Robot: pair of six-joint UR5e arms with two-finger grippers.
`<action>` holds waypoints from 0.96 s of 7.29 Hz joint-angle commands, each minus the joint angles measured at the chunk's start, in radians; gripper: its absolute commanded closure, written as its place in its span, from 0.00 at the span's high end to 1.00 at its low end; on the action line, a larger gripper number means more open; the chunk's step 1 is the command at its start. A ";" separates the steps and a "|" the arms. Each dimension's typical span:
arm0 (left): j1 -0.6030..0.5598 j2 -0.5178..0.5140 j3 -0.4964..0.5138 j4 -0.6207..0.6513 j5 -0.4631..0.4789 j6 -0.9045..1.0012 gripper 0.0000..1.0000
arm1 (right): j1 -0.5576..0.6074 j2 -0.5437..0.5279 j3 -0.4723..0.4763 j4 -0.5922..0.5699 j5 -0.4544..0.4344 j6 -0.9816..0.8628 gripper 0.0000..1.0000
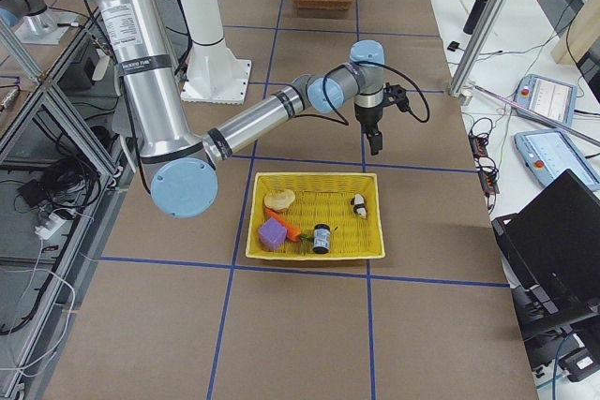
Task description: Move tape to another basket
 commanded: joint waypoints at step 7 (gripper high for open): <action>-0.051 0.256 0.253 -0.225 -0.032 0.303 0.00 | 0.176 -0.161 0.000 0.001 0.098 -0.288 1.00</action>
